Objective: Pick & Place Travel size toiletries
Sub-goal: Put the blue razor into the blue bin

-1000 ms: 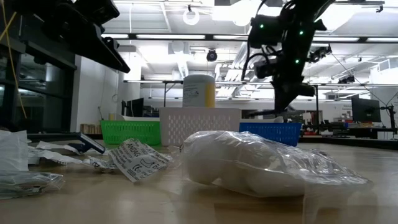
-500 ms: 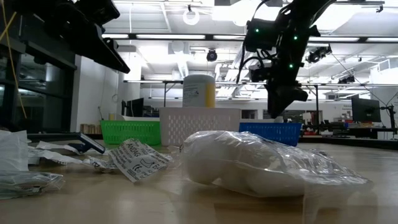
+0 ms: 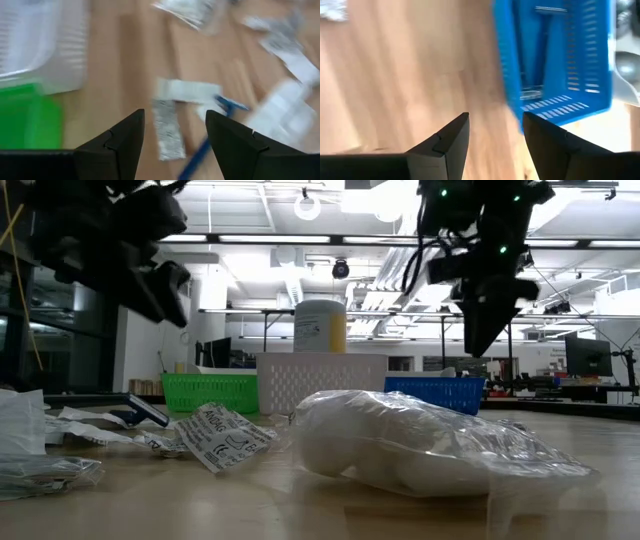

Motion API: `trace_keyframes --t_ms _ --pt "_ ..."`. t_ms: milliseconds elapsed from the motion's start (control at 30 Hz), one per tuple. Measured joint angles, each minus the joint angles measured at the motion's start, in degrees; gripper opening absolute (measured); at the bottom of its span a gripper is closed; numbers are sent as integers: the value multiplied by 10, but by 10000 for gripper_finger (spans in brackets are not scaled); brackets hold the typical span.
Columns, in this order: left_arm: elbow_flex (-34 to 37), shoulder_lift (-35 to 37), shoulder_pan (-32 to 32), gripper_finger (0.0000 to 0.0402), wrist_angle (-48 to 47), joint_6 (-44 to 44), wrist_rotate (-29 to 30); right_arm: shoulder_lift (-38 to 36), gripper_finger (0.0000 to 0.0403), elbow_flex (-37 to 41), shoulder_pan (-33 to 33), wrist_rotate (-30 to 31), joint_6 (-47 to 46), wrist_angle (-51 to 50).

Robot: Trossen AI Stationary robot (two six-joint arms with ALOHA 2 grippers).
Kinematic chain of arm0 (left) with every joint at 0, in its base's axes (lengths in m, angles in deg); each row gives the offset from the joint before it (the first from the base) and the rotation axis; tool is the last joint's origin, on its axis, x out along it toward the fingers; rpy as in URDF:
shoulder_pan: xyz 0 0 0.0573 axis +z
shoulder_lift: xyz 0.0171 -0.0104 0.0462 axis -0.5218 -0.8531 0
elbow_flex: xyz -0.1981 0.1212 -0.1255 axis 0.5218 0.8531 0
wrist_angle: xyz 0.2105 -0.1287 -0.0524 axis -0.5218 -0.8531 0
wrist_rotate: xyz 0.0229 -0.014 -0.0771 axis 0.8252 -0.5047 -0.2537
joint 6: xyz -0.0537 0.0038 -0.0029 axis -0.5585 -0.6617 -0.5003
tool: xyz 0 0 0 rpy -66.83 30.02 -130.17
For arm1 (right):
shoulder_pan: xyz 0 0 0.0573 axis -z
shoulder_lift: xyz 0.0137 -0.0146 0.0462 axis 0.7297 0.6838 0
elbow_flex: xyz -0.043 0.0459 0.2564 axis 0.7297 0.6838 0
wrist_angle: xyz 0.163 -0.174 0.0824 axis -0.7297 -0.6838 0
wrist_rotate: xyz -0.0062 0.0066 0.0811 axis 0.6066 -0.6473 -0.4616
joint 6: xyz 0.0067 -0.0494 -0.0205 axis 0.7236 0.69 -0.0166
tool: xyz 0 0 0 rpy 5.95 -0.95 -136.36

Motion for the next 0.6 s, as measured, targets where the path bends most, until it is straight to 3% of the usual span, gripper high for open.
trace_keyframes --t_ms 133,367,600 --pt "0 -43 0 209 9 42 -61 0 172 0 -30 -2 -1 0" --pt "0 -137 0 209 -14 92 -76 0 172 0 -68 -2 -18 3" --pt "-1 -182 0 209 -10 120 -82 0 171 0 -87 -2 -26 3"
